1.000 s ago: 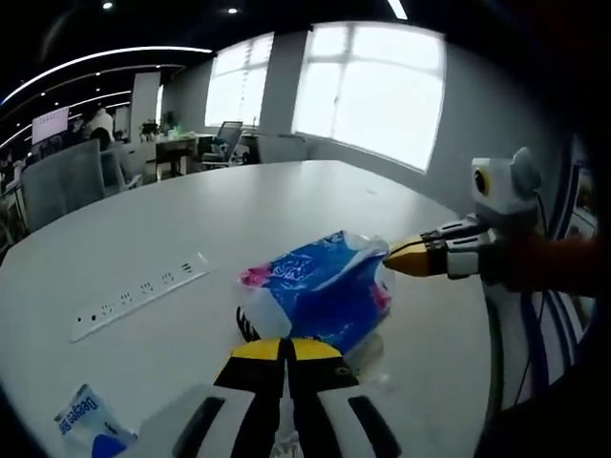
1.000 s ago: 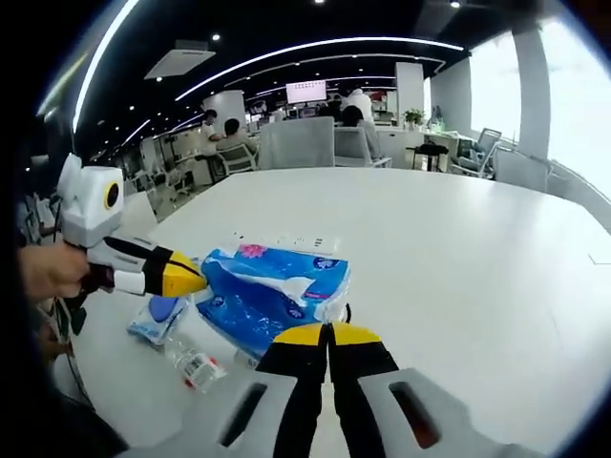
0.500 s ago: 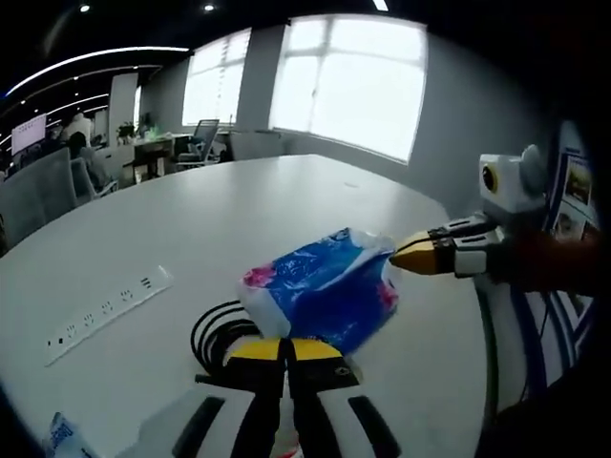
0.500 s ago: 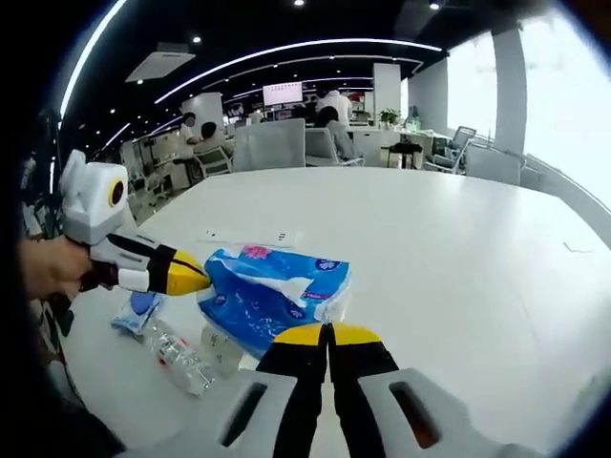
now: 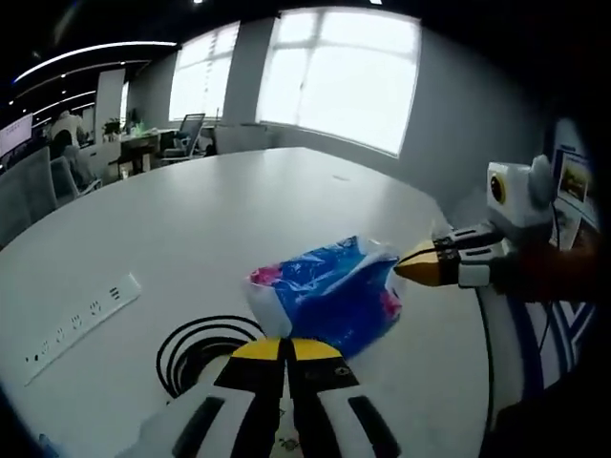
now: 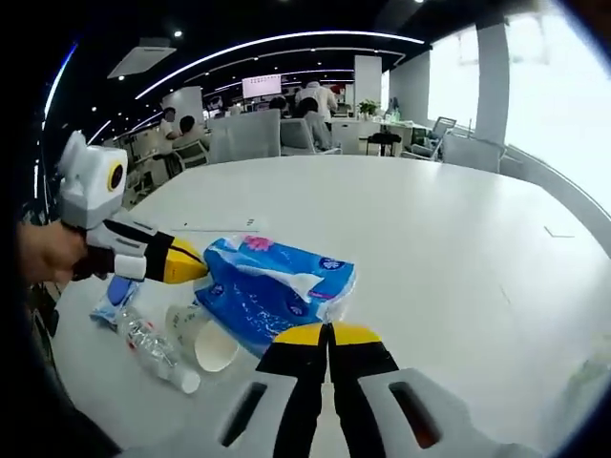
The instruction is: Arrange the tabletop items into an orderly group along one side of the table until the central work area is clear of visible clutter.
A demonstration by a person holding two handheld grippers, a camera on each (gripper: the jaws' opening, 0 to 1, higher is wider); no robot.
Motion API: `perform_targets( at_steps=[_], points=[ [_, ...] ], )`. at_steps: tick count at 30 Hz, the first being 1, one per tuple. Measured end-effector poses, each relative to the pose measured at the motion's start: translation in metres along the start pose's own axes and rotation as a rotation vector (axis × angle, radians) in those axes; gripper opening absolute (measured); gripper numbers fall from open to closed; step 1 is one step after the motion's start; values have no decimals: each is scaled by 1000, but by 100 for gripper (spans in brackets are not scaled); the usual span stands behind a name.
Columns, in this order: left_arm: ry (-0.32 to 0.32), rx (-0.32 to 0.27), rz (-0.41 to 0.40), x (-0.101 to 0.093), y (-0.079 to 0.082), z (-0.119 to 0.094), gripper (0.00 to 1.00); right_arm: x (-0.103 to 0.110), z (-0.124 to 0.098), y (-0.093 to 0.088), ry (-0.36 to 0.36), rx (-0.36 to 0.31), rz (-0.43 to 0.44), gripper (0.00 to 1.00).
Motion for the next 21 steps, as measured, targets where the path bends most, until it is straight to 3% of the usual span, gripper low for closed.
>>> perform_targets(
  at_steps=[8,21],
  points=[
    [-1,34,58,3,2,18,0,-7,12,-13,-22,22,11,0],
    [-3,81,45,15,-7,37,0,-6,32,-26,-18,77,8,0]
  ],
)
Point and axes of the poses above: the point that each gripper's makers call its tool centre point, and the gripper's own axes: z roughly forward along the fingers, x roughly to its left, y roughly out of its top, the point moved 1 cm from there along -z, roughly backward along the fingers, and after that the axes turned 6 degrees about x, right-handed, at the moved point
